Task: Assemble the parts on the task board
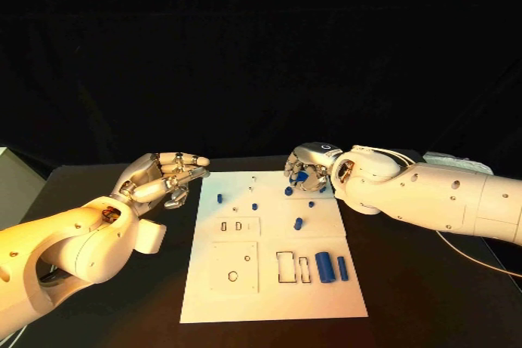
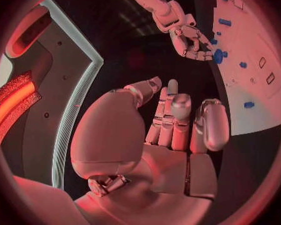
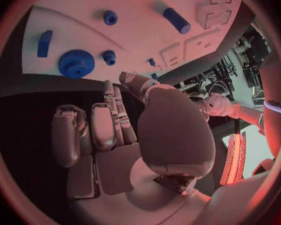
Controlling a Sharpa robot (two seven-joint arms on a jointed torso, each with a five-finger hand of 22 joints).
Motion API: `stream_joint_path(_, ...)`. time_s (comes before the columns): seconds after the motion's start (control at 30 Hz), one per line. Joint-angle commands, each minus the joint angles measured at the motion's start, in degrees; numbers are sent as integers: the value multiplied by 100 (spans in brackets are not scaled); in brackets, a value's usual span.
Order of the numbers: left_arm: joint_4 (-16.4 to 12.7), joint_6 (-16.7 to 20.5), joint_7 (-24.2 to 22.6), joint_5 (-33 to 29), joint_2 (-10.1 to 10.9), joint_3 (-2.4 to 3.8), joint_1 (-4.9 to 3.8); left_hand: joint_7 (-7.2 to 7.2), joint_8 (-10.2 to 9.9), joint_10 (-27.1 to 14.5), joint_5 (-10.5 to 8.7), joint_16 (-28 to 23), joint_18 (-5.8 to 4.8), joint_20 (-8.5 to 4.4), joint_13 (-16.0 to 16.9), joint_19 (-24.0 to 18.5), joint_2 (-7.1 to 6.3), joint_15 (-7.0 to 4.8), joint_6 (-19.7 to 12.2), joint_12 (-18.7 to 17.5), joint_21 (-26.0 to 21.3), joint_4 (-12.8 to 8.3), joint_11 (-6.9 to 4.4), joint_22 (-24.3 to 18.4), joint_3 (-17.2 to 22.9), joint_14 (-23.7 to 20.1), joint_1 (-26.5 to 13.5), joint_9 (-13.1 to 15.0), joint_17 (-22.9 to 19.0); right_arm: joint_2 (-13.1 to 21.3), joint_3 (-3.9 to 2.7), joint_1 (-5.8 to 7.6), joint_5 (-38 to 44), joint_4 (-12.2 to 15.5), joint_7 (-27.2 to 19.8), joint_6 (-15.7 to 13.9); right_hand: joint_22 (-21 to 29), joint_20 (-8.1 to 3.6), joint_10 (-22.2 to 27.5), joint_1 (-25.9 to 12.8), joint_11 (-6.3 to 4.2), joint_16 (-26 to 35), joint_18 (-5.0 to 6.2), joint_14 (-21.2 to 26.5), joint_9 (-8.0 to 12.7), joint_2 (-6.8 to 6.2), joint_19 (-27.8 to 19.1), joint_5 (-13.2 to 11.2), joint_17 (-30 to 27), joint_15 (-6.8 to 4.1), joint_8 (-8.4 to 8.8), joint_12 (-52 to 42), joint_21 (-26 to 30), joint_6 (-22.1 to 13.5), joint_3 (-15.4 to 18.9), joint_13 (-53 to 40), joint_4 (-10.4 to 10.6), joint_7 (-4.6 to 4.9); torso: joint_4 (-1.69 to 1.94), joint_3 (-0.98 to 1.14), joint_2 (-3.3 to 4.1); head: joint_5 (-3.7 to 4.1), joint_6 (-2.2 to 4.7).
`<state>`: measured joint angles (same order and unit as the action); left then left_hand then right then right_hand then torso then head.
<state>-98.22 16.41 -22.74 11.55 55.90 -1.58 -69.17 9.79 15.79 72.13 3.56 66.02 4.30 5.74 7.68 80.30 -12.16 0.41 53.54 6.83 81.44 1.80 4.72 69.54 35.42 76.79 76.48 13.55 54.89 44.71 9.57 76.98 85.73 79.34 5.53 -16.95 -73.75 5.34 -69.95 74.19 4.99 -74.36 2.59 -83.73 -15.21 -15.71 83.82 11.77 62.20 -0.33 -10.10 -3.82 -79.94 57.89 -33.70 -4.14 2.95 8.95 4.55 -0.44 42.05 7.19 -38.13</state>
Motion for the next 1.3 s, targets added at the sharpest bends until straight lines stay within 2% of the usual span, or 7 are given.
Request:
stream_joint_path(0.03,-35,-387,155,401,2,6,-12,-55,10,-18,-30,-1,-25,-6,13,34,-13,-6,-10,9,19,-24,4,19,-13,18,-51,10,8,-19,-2,-10,311,-7,195,220,41,30,52,-20,0,-37,82,-206,-13,-72,2,-2,16,30,22,36,31,-39,38,9,20,-6,29,-8,55,-1,5)
stream_joint_path(0.23,-60,-391,130,401,17,8,-14,-49,-16,-210,-30,-415,-6,29,41,-41,-39,41,-76,-63,-61,-29,44,-113,-14,-347,-98,37,-378,-54,-1,-23,450,-28,306,264,86,35,132,-63,4,-76,92,-198,-28,-85,-7,-21,23,35,35,36,63,-62,123,12,32,-14,62,-17,102,43,13)
stream_joint_path(0.37,-73,-378,121,389,26,9,-16,-46,-19,-213,-29,-389,-37,37,50,23,-40,47,-84,-61,0,-33,47,41,-11,-357,-99,42,-319,-77,0,-37,519,-42,352,282,106,37,169,-73,5,-88,96,-192,-33,-83,-11,-32,18,36,44,35,78,-77,164,13,33,-19,73,-8,140,60,37)
stream_joint_path(0.57,-86,-367,123,381,33,10,-19,-49,-6,-153,-30,-232,-98,42,90,165,-28,42,-63,-13,141,-56,34,365,-7,-276,-83,62,-107,-116,1,-70,582,-54,395,319,122,38,184,-79,6,-92,99,-188,-37,-79,-15,-40,13,37,44,33,90,-76,186,12,37,-19,83,3,194,37,45)
stream_joint_path(0.93,-86,-324,105,359,50,10,-21,-45,-7,-166,-31,-298,-83,43,95,125,-35,44,-66,-15,109,-60,39,288,-10,-327,-87,65,-193,-139,2,-95,708,-89,470,385,150,41,233,-84,11,-107,105,-180,-48,-68,-22,-58,5,40,46,33,112,-74,243,11,44,-18,92,13,279,52,92)
stream_joint_path(1.23,-74,-304,114,316,53,10,-22,-42,-10,-178,-31,-305,-84,46,100,121,-28,48,-72,-16,110,-59,43,291,-8,-342,-90,67,-196,-136,2,-108,757,-67,497,293,95,13,-8,70,-38,-183,95,-168,-141,101,12,-40,18,5,-64,-38,90,132,96,-64,44,-39,97,14,312,80,110)
stream_joint_path(1.3,-70,-302,119,304,55,10,-22,-42,-10,-178,-31,-305,-84,46,100,121,-28,48,-72,-16,110,-59,43,291,-8,-342,-90,67,-196,-132,2,-112,764,-59,492,200,11,-23,-236,185,-106,-233,80,-174,-223,194,47,-58,60,-46,-178,-105,40,325,-25,-130,-7,-100,102,15,329,85,127)
